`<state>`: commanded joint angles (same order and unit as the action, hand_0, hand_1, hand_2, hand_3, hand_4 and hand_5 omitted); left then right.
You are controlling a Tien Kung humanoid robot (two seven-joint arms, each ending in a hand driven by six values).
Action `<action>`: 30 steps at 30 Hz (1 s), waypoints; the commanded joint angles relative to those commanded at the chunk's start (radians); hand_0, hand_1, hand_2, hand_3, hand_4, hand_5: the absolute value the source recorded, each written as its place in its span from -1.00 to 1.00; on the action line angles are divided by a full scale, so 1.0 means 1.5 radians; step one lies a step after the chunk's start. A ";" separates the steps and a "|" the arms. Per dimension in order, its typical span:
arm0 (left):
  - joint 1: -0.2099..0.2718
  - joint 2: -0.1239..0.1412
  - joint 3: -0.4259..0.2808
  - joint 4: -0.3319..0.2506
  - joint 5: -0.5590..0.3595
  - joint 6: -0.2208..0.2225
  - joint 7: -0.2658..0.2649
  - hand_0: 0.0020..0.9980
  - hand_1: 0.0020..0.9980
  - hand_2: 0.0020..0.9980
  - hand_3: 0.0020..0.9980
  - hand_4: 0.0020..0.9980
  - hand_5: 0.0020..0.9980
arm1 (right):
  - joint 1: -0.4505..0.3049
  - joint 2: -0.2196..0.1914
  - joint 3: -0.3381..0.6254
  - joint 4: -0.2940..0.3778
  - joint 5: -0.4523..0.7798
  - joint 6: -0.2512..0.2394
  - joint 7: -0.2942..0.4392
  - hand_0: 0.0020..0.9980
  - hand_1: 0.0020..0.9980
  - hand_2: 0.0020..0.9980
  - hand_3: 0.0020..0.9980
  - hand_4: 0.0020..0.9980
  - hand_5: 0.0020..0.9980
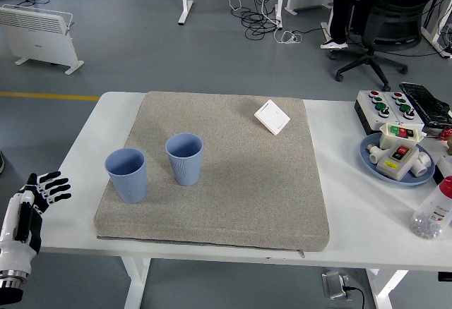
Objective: Push cup pick cup insert cup
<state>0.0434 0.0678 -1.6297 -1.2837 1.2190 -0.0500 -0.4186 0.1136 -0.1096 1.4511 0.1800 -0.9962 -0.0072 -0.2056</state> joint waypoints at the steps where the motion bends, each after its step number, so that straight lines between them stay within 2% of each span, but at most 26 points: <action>1: 0.001 0.000 0.002 0.000 0.001 0.000 0.000 -0.11 0.08 0.06 0.06 0.19 1.00 | 0.000 0.000 0.000 0.000 0.000 0.000 0.000 0.55 0.40 0.50 0.16 -0.73 0.01; 9: 0.006 0.006 0.046 -0.008 0.031 0.001 -0.008 -0.11 0.08 0.05 0.04 0.18 1.00 | 0.000 0.000 0.000 0.000 -0.001 0.000 -0.001 0.55 0.40 0.50 0.15 -0.73 0.00; 14: -0.008 0.011 0.079 -0.009 0.073 -0.004 -0.006 -0.06 0.10 0.05 0.04 0.17 1.00 | 0.000 0.000 0.001 0.000 -0.002 0.000 -0.001 0.55 0.40 0.50 0.15 -0.73 0.00; 30: -0.070 0.005 0.116 0.060 0.143 -0.019 0.008 0.00 0.13 0.06 0.04 0.15 1.00 | 0.000 0.002 0.000 0.000 -0.001 -0.001 -0.002 0.55 0.40 0.49 0.15 -0.73 0.01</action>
<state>-0.0610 0.0757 -1.4561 -1.1931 1.4340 -0.0781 -0.4062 0.1132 -0.1060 1.4515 0.1800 -0.9976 -0.0082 -0.2083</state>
